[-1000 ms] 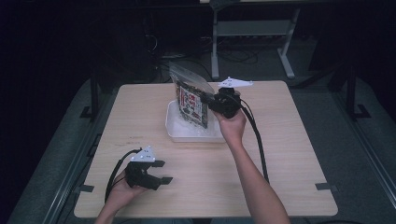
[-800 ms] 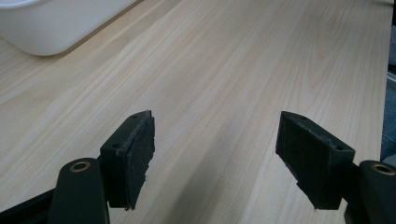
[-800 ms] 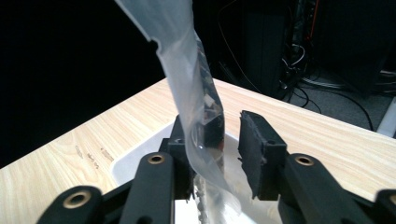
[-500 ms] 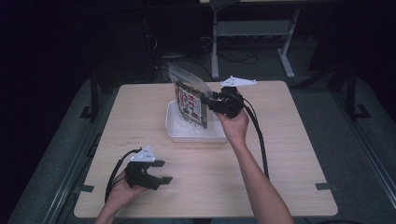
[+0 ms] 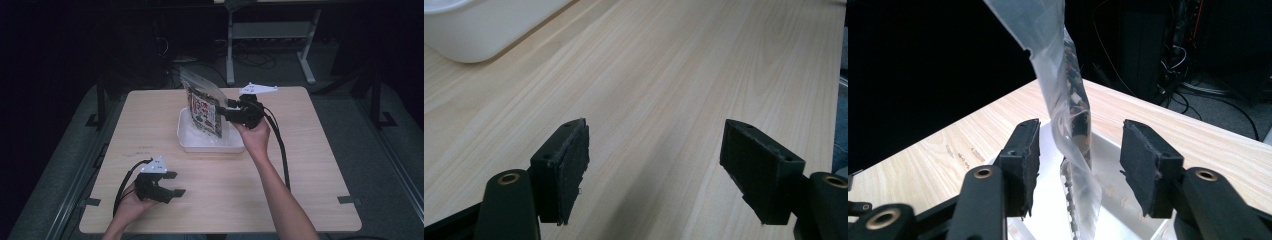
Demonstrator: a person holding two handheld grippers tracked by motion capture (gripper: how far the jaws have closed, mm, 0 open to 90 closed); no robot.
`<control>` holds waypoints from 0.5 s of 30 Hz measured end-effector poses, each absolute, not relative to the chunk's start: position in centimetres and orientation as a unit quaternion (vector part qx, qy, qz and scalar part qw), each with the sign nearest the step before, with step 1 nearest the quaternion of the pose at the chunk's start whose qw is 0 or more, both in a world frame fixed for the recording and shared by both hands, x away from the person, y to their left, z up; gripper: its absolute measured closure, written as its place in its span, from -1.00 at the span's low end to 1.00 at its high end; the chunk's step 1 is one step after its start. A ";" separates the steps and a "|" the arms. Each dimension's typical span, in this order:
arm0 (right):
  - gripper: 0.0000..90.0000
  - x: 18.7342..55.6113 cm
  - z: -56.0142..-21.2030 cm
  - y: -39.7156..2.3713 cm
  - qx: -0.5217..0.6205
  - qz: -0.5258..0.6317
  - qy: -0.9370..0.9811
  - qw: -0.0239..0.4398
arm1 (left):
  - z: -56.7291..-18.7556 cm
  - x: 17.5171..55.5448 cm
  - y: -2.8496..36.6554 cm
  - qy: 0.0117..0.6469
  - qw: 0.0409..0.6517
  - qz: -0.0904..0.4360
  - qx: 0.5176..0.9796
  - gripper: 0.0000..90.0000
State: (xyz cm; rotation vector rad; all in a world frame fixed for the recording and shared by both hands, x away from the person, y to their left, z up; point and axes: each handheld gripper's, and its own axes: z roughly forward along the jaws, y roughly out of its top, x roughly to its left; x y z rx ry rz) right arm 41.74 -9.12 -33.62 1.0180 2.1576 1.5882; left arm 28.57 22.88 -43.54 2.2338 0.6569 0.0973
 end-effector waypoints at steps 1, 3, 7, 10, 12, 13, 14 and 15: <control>0.07 41.7 -33.6 -9.2 0.351 0.549 0.746 0.137 | -43.5 28.6 22.9 0.259 0.394 0.039 0.881 -0.40; 0.07 41.6 -33.6 -9.2 0.350 0.550 0.746 0.136 | -43.5 28.6 22.9 0.260 0.395 0.039 0.881 -0.40; 0.04 41.2 -33.5 -9.5 0.348 0.549 0.748 0.135 | -43.6 28.6 22.9 0.261 0.394 0.040 0.880 -0.40; 0.01 41.0 -33.4 -9.8 0.347 0.551 0.747 0.133 | -43.6 28.6 22.8 0.261 0.393 0.039 0.881 -0.40; -0.01 40.9 -33.4 -10.0 0.347 0.553 0.746 0.132 | -43.6 28.6 22.8 0.259 0.392 0.039 0.882 -0.41; -0.02 40.8 -33.4 -10.1 0.347 0.554 0.746 0.131 | -43.6 28.6 22.8 0.259 0.392 0.039 0.882 -0.41; -0.03 40.8 -33.5 -10.2 0.348 0.553 0.746 0.129 | -43.6 28.6 22.8 0.258 0.392 0.039 0.882 -0.41; -0.03 40.8 -33.5 -10.2 0.348 0.553 0.746 0.129 | -43.6 28.6 22.7 0.258 0.391 0.039 0.882 -0.41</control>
